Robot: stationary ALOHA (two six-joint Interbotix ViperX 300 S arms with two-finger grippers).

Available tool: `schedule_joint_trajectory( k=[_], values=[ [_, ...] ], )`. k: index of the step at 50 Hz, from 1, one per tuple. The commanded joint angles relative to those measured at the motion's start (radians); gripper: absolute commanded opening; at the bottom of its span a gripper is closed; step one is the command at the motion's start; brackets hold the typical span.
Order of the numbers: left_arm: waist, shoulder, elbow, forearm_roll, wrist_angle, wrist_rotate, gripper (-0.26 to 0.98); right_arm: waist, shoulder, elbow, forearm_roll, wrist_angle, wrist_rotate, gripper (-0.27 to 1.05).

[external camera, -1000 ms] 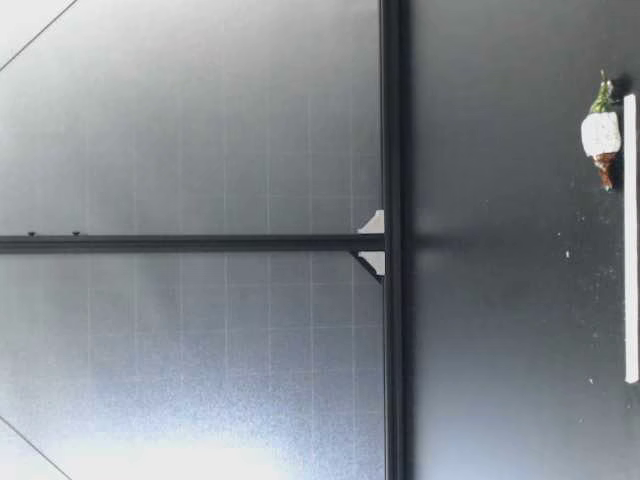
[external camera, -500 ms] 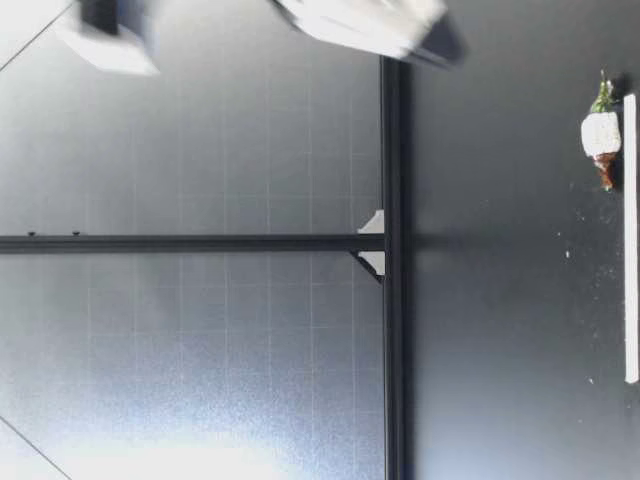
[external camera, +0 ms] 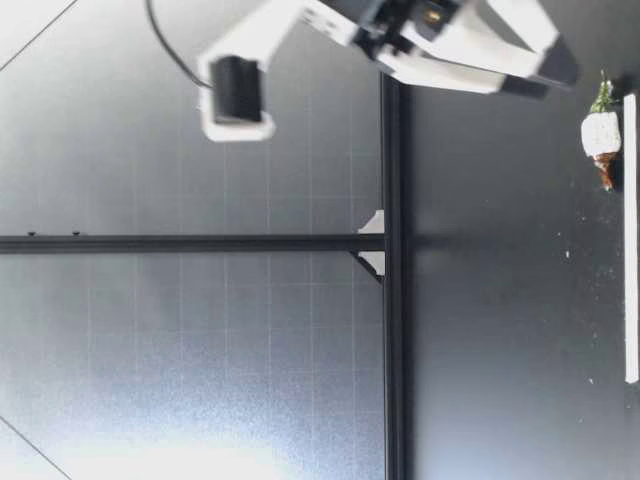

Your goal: Pick up the candy and unwrap it.

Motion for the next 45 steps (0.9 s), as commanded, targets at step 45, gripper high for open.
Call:
schedule_joint_trajectory(
  k=[45],
  values=[
    [0.002,0.005,-0.011,-0.002,-0.006,-0.014,-0.14,0.031,0.087,-0.044,0.000,0.023,-0.003,0.09]
  ],
)
